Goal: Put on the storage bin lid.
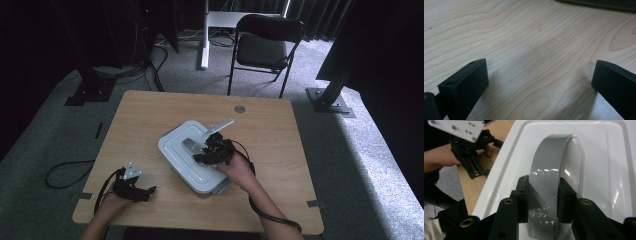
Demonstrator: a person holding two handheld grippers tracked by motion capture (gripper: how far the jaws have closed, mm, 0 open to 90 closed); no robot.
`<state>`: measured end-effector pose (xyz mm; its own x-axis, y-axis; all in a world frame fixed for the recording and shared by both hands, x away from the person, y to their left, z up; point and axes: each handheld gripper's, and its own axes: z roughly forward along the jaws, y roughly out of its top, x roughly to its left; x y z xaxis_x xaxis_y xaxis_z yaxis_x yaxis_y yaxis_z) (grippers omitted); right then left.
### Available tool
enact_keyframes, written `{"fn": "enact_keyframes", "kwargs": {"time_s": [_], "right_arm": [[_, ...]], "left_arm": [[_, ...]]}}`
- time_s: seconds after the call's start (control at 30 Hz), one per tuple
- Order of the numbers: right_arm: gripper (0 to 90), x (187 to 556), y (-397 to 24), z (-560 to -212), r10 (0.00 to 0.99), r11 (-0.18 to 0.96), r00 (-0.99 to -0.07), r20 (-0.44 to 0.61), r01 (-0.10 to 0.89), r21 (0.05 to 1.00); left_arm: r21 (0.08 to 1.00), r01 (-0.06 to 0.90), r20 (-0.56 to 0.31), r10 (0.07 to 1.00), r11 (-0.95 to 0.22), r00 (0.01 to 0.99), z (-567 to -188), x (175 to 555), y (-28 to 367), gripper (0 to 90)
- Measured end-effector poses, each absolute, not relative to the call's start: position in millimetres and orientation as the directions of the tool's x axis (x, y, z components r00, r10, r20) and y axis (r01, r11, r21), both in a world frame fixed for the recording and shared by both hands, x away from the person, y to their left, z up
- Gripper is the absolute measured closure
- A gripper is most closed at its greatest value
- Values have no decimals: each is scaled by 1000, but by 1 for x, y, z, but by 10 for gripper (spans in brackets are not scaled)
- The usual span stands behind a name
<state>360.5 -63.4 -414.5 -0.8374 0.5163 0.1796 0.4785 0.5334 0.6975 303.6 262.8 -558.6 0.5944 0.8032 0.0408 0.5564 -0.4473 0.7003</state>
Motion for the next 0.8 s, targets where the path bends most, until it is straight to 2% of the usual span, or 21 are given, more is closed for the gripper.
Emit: {"fn": "enact_keyframes", "kwargs": {"time_s": [0.03,0.07,0.1,0.13,0.17,0.2,0.23,0.27,0.3,0.33,0.4,0.47,0.57,0.8], "right_arm": [[667,361,-63,-415,516,533,-837,180,478,698],[575,360,-66,-412,503,533,-843,190,476,700],[575,360,-66,-412,503,533,-843,190,476,700],[480,358,-68,-408,496,524,-846,194,470,710],[480,358,-68,-408,496,524,-846,194,470,710],[416,355,-73,-401,499,506,-847,183,457,732],[416,355,-73,-401,499,506,-847,183,457,732],[352,353,-80,-393,509,486,-844,169,444,753],[352,353,-80,-393,509,486,-844,169,444,753],[268,354,-88,-386,538,470,-831,143,437,767],[239,355,-91,-384,548,466,-825,136,436,770],[122,363,-105,-384,600,465,-795,87,436,771],[122,370,-116,-388,638,444,-767,66,437,782],[123,401,-154,-414,746,342,-658,100,509,790]], "left_arm": [[700,556,41,803,-447,594,-559,304,263,14],[700,557,40,804,-446,594,-559,304,263,14],[700,557,40,804,-446,594,-559,304,263,14],[699,558,40,804,-446,593,-558,304,263,14],[699,558,40,804,-446,593,-558,304,263,14],[699,559,39,805,-445,593,-558,304,263,14],[699,559,39,805,-445,593,-558,304,263,14],[701,560,35,806,-441,591,-558,304,263,13],[701,560,35,806,-441,591,-558,304,263,14],[703,565,28,810,-433,586,-558,304,262,14],[701,568,28,812,-432,583,-558,305,262,14],[701,574,22,818,-422,574,-556,305,261,14],[711,579,1,823,-400,568,-554,306,260,14],[741,564,4,842,-365,539,-542,308,250,14]]}}
